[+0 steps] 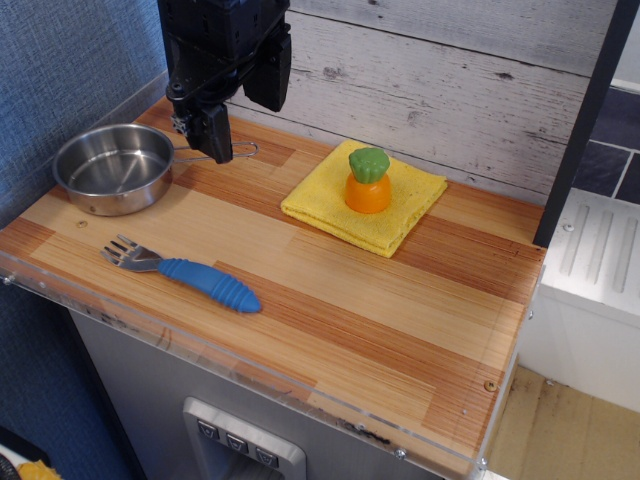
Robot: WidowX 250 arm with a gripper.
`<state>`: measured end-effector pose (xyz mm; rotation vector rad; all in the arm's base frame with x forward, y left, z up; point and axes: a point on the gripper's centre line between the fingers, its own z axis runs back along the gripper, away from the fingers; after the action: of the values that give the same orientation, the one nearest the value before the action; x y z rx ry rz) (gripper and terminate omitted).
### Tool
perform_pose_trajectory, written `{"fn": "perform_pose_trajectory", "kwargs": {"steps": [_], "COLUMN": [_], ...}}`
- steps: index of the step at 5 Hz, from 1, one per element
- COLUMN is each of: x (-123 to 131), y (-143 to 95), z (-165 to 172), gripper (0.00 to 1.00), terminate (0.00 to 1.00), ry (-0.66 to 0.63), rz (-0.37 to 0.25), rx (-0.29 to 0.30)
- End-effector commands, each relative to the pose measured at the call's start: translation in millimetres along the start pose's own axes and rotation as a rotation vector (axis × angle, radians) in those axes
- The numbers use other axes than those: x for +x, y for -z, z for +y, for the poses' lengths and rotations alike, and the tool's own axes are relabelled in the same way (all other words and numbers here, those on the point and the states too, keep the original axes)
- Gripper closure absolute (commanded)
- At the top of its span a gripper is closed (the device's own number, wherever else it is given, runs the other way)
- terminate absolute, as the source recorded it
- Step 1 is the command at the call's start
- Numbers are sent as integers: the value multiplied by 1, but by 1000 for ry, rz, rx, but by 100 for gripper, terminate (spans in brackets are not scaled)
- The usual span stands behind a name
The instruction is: Place the pot to the right of the blue fork
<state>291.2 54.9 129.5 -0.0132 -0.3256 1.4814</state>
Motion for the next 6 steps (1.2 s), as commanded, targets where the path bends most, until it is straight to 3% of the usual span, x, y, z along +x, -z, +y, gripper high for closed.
{"fn": "perform_pose_trajectory", "kwargs": {"steps": [1, 2, 3, 4, 5, 6], "x": [0, 7, 14, 30, 50, 64], "y": [0, -9, -13, -16, -11, -2], "z": [0, 7, 14, 29, 32, 32], "gripper": [0, 0, 0, 0, 0, 0], "terminate": [0, 0, 0, 0, 0, 0], "ry": [0, 208, 457, 628, 841, 1072], "rz": [0, -59, -68, -14, 44, 55], "rx": [0, 30, 58, 40, 69, 112]}}
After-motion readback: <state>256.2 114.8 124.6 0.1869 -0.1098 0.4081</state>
